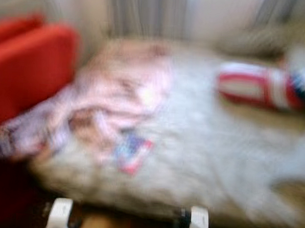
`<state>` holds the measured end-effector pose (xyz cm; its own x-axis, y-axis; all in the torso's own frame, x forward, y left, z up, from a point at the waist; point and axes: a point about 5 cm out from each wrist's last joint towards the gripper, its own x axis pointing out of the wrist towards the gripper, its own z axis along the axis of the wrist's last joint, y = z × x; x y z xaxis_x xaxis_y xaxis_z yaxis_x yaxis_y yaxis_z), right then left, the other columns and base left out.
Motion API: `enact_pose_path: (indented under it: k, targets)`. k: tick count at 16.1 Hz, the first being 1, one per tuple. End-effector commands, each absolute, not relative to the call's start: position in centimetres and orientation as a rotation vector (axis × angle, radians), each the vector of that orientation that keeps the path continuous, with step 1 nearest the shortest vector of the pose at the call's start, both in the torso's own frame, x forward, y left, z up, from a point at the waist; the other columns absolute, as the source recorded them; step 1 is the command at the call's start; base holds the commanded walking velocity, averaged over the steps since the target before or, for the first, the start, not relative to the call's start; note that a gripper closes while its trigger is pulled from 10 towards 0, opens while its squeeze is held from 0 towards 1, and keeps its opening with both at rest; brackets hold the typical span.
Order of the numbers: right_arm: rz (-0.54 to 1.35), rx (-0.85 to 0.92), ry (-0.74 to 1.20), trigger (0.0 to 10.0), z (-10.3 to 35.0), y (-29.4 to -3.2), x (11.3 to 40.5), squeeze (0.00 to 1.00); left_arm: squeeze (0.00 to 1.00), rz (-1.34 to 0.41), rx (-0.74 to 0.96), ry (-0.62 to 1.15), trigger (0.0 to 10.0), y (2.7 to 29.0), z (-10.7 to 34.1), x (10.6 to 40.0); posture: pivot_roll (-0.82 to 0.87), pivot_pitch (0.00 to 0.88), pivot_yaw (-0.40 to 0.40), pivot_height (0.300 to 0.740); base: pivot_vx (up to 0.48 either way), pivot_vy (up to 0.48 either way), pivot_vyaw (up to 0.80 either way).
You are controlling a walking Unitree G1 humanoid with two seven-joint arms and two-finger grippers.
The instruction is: Clean up the room
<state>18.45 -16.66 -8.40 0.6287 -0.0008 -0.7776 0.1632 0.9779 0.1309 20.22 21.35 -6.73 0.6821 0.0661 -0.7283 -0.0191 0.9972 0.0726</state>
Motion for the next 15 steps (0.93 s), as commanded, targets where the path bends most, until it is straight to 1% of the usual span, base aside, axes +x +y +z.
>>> enact_pose_path:
  k: [1,2,10,15]
  targets:
    - [-0.117,0.185,0.917,10.0,-8.8,-17.53,17.51,0.0,0.0,0.021,0.054,0.838,10.0,20.35,-7.1,19.95,0.0,0.087,0.021,0.74,0.0,-0.341,-0.77]
    - [-0.118,0.186,0.917,10.0,-8.81,-17.52,17.49,0.0,0.0,0.02,0.054,0.839,10.0,20.34,-7.11,19.93,0.0,0.086,0.02,0.74,0.0,-0.341,-0.57]
    - [-0.121,0.183,0.912,10.0,-8.83,-17.86,17.3,0.0,0.0,0.017,0.048,0.841,10.0,20.08,-7.14,20.0,0.0,0.085,0.022,0.74,0.0,-0.34,0.0]
    - [-0.126,0.181,0.92,10.0,-8.93,-18.32,16.97,0.0,0.0,0.022,0.052,0.848,10.0,20.78,-7.16,19.7,0.0,0.087,0.024,0.74,0.0,-0.34,0.0]
